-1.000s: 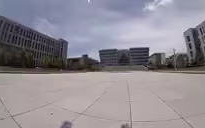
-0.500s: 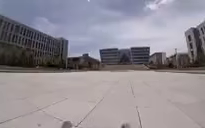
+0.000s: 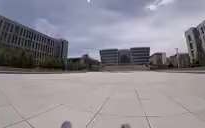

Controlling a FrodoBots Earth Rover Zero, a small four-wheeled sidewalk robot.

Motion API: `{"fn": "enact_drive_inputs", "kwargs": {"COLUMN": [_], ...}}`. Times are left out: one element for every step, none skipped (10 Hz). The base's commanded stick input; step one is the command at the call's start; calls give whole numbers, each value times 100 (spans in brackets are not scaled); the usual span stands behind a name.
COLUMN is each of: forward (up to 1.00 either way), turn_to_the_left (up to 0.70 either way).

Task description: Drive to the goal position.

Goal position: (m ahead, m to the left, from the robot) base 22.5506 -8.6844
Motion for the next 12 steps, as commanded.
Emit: {"fn": "enact_drive_inputs", "kwargs": {"forward": [70, 70, 70, 70, 70, 70, 70, 70, 70, 70, 70, 70], "turn_to_the_left": [0, 0, 0, 0, 0, 0, 0, 0, 0, 0, 0, 0]}}
